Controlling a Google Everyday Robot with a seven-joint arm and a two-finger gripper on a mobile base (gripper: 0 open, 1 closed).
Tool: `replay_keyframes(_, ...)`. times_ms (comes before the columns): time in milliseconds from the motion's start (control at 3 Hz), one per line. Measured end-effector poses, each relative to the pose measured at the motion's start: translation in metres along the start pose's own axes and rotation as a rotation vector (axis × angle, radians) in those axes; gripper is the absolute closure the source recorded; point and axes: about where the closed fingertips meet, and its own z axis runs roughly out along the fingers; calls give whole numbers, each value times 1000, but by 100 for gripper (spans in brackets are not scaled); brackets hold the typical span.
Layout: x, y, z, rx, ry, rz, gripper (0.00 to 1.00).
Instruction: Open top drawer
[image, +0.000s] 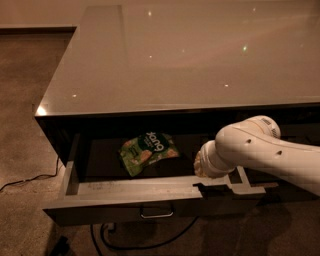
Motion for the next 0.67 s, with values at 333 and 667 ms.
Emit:
replay_keyframes(333, 7, 11, -1, -24, 33, 3, 100)
replay_keyframes(667, 17, 30, -9, -46, 73, 26, 100)
